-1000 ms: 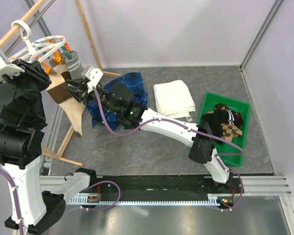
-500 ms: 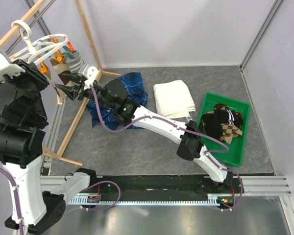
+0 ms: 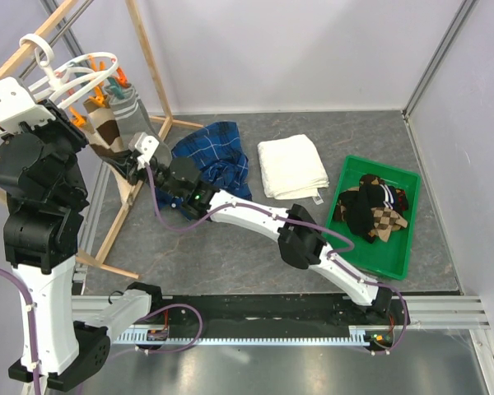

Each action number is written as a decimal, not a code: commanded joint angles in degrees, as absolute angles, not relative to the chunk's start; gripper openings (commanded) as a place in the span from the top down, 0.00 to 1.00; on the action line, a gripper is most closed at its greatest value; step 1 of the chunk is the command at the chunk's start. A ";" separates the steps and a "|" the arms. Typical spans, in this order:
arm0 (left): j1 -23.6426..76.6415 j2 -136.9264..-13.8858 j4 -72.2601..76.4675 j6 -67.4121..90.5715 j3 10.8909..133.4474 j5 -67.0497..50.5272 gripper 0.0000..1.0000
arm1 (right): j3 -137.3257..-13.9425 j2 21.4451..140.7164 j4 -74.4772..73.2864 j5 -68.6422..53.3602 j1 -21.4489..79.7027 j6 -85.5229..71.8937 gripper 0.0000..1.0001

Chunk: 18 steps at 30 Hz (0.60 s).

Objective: Remove the socks clipped to the hanger
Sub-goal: Remove the sock from the hanger.

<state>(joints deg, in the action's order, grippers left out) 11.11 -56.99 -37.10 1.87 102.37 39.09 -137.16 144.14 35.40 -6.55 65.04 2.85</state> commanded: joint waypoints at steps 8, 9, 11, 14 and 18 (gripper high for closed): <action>11.16 -56.69 -39.81 1.32 107.84 38.85 0.57 | -133.60 137.47 34.37 -2.73 65.48 6.49 1.00; 11.16 -56.52 -40.25 1.58 107.93 38.24 0.57 | -132.55 136.07 33.15 -1.25 65.74 7.20 1.00; 11.16 -55.99 -40.60 1.93 108.46 36.57 0.57 | -130.97 134.13 32.26 -0.35 66.88 9.74 1.00; 11.16 -56.33 -41.39 1.15 110.12 36.04 0.57 | -126.83 130.35 32.70 7.71 68.98 15.72 1.00; 11.16 -56.77 -42.01 0.18 112.15 38.22 0.56 | -128.49 128.59 30.85 14.06 70.66 17.75 1.00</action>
